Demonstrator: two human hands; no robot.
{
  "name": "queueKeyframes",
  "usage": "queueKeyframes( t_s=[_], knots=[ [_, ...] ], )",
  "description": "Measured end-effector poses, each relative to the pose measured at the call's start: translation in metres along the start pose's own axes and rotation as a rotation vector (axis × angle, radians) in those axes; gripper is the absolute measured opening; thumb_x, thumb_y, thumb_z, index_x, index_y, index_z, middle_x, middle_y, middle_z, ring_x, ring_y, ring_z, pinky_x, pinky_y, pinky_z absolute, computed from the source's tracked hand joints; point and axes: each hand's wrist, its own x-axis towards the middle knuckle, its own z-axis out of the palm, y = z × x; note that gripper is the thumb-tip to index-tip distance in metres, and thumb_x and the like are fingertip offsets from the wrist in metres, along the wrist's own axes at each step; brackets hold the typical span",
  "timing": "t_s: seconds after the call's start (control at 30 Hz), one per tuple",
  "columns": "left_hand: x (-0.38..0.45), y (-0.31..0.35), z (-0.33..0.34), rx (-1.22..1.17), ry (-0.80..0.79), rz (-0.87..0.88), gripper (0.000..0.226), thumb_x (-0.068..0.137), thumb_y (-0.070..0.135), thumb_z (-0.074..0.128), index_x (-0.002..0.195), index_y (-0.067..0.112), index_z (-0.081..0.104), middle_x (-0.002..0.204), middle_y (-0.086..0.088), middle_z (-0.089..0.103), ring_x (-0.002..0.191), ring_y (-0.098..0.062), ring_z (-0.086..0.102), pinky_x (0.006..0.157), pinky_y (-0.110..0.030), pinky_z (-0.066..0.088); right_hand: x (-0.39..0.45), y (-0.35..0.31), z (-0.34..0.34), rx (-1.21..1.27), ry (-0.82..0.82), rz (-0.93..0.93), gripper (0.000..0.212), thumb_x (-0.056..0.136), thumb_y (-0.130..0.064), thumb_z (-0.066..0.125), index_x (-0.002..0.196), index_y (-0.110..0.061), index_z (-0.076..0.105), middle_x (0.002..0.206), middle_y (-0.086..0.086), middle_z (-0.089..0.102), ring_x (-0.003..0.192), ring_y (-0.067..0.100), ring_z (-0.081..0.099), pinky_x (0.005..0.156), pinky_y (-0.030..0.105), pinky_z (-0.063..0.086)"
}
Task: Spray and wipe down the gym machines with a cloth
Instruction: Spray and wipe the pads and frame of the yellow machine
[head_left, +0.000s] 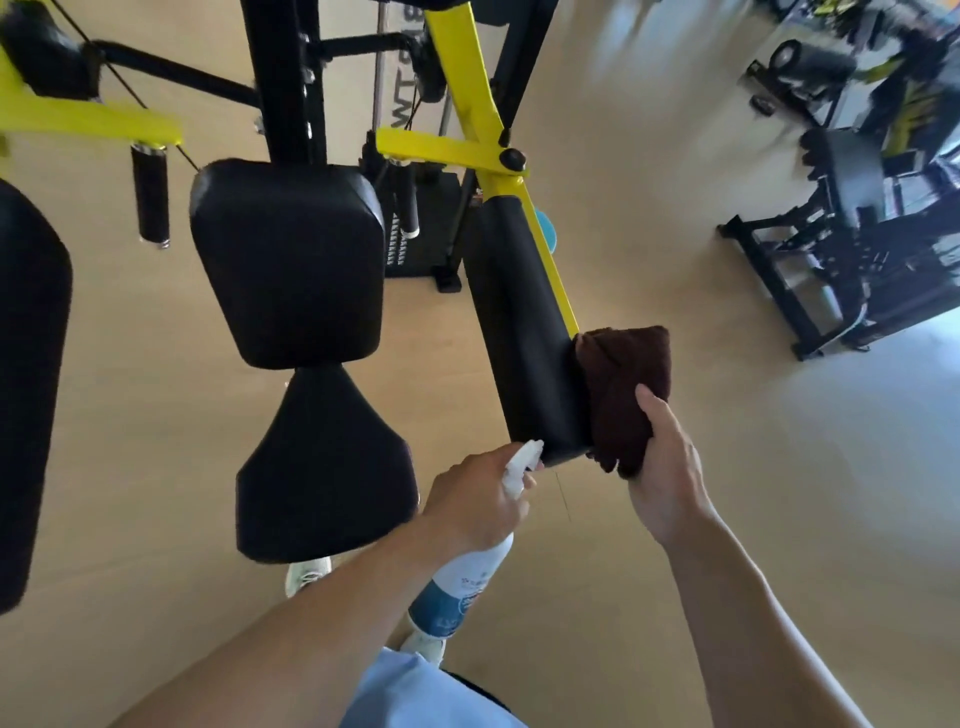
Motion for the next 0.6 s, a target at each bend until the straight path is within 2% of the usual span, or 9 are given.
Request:
queueKeyframes(
  t_s=[0.07,0.13,0.2,0.27,0.33,0.4,0.47,0.53,0.6],
  knots=[
    [-0.007,0.002,0.010,0.019,0.032,0.012,0.030,0.091,0.023,0.054,0.120,0.032,0.052,0.115,0.017,0.065,0.104,-0.021,0.061,0.093,-0.040,0.051,-0.004,0.000,-0.001,-0.133,-0.071,-0.031,0.030,0.096,-0.043,0.064,0.105,-0.015,0.072,0.093,0.013,0.065,0.076,0.029,0.053,0.056,0.032,0.039],
    [-0.012,0.005,0.017,0.024,0.070,0.006,0.023,0.091,0.022,0.055,0.113,0.029,0.054,0.110,0.009,0.066,0.100,-0.024,0.060,0.090,-0.041,0.052,-0.008,0.000,0.001,-0.244,-0.153,-0.072,0.017,0.102,-0.036,0.062,0.099,-0.026,0.075,0.104,0.015,0.062,0.078,0.023,0.057,0.050,0.021,0.043],
    [-0.015,0.008,0.022,0.015,0.097,-0.003,0.024,0.093,0.022,0.056,0.116,0.028,0.056,0.110,0.007,0.066,0.101,-0.023,0.061,0.089,-0.038,0.052,-0.007,0.000,0.003,-0.349,-0.190,-0.099,0.015,0.102,-0.041,0.061,0.103,-0.035,0.074,0.115,0.012,0.059,0.084,0.019,0.059,0.051,0.015,0.044],
    [-0.017,0.010,0.026,0.004,0.103,0.000,0.032,0.093,0.023,0.057,0.124,0.030,0.054,0.116,0.012,0.064,0.104,-0.019,0.060,0.089,-0.034,0.051,-0.005,-0.003,0.004,-0.445,-0.201,-0.117,0.022,0.094,-0.054,0.063,0.105,-0.039,0.073,0.116,0.008,0.061,0.086,0.017,0.061,0.056,0.017,0.045],
    [-0.017,0.009,0.029,0.006,0.109,-0.004,0.036,0.093,0.024,0.058,0.127,0.032,0.052,0.115,0.016,0.063,0.105,-0.017,0.060,0.087,-0.031,0.049,-0.002,-0.005,0.003,-0.461,-0.180,-0.094,0.035,0.090,-0.060,0.062,0.107,-0.032,0.074,0.117,0.010,0.065,0.085,0.018,0.063,0.059,0.023,0.045],
    [-0.017,0.009,0.031,0.020,0.124,-0.027,0.033,0.094,0.024,0.057,0.126,0.031,0.053,0.106,0.014,0.060,0.100,-0.017,0.060,0.082,-0.030,0.047,-0.002,-0.009,0.002,-0.376,-0.165,-0.074,0.032,0.098,-0.052,0.061,0.103,-0.024,0.074,0.104,0.011,0.069,0.081,0.021,0.062,0.059,0.028,0.044],
    [-0.016,0.008,0.032,0.007,0.140,-0.066,0.028,0.093,0.023,0.056,0.121,0.032,0.054,0.105,0.011,0.061,0.099,-0.020,0.060,0.084,-0.034,0.051,-0.002,-0.011,0.001,-0.294,-0.142,-0.034,0.030,0.103,-0.046,0.058,0.103,-0.020,0.072,0.091,0.008,0.071,0.075,0.024,0.061,0.058,0.030,0.044],
    [-0.013,0.006,0.031,-0.033,0.175,-0.117,0.031,0.092,0.022,0.054,0.121,0.032,0.054,0.110,0.010,0.065,0.100,-0.020,0.062,0.084,-0.035,0.052,0.000,-0.010,0.003,-0.264,-0.143,-0.012,0.034,0.104,-0.045,0.055,0.115,-0.015,0.069,0.095,0.008,0.070,0.073,0.021,0.061,0.054,0.026,0.046],
    [-0.010,0.004,0.028,-0.050,0.218,-0.154,0.033,0.094,0.022,0.052,0.125,0.030,0.054,0.111,0.010,0.065,0.098,-0.019,0.062,0.078,-0.031,0.048,-0.002,-0.008,0.008,-0.282,-0.165,-0.017,0.040,0.105,-0.046,0.053,0.127,-0.015,0.065,0.106,0.009,0.066,0.077,0.016,0.060,0.050,0.018,0.046]
  ],
)
